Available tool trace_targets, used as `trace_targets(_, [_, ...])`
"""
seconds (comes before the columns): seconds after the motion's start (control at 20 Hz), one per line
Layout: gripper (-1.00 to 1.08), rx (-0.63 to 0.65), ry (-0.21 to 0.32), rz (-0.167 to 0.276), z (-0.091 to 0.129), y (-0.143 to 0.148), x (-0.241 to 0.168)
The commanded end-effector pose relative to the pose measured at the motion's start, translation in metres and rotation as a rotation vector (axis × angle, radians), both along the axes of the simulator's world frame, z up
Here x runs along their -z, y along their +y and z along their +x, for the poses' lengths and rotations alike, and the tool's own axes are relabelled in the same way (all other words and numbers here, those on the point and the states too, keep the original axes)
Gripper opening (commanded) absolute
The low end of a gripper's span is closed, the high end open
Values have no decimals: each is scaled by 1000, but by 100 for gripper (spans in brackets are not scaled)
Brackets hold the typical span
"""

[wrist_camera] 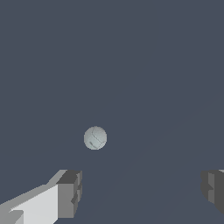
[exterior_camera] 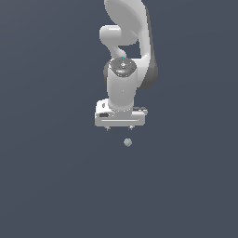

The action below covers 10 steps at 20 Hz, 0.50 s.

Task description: Pick up the object and move it to a goal position.

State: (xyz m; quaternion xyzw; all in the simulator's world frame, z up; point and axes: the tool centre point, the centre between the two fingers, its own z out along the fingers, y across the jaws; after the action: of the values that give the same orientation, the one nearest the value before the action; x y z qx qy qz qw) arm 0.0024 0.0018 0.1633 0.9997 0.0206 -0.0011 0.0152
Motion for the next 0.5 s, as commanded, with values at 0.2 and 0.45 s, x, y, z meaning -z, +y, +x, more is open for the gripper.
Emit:
trace_targets(0.2, [100,-1,-3,3,2,-2,0])
trace_targets(0.45, [100,-13,-11,8,5,-8,-3])
